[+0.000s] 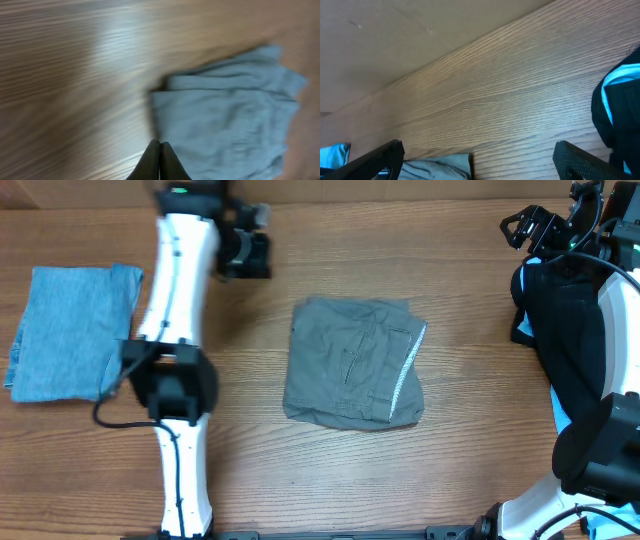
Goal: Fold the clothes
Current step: 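Reach the left gripper to the grey shorts and grasp their edge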
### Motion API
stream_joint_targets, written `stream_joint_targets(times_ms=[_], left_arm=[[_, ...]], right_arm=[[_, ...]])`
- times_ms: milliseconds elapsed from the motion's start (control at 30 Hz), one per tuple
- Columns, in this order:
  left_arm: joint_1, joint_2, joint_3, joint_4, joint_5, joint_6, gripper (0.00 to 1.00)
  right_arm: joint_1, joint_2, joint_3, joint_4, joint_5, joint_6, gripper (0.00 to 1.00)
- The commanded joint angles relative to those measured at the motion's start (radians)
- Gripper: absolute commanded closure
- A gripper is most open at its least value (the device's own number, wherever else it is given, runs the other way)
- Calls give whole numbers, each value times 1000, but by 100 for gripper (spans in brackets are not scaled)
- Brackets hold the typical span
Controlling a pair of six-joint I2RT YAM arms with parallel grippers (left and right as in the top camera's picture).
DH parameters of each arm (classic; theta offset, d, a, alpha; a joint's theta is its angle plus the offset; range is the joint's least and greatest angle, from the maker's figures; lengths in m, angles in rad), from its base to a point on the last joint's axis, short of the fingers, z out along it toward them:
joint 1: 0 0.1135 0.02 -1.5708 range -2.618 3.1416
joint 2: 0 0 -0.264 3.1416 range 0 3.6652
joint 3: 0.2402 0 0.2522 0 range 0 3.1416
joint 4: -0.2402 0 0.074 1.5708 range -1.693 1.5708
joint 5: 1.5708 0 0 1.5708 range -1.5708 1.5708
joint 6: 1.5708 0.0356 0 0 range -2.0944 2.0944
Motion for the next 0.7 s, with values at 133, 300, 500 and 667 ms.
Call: stream_joint_targets(times_ms=[133, 300, 500, 667], left_arm=[[-431, -9, 3, 85, -187, -257, 96], [-636, -6, -11, 130, -340, -310, 96], [-769, -6, -88, 138, -372, -338, 96], [-816, -6, -268, 189, -360, -354, 96]], right_arm=[[1, -3, -2, 2, 3, -1, 0], [1, -3, -2, 2, 3, -1, 0], [1, -3, -2, 2, 3, -1, 0], [1, -3, -2, 2, 3, -1, 0]])
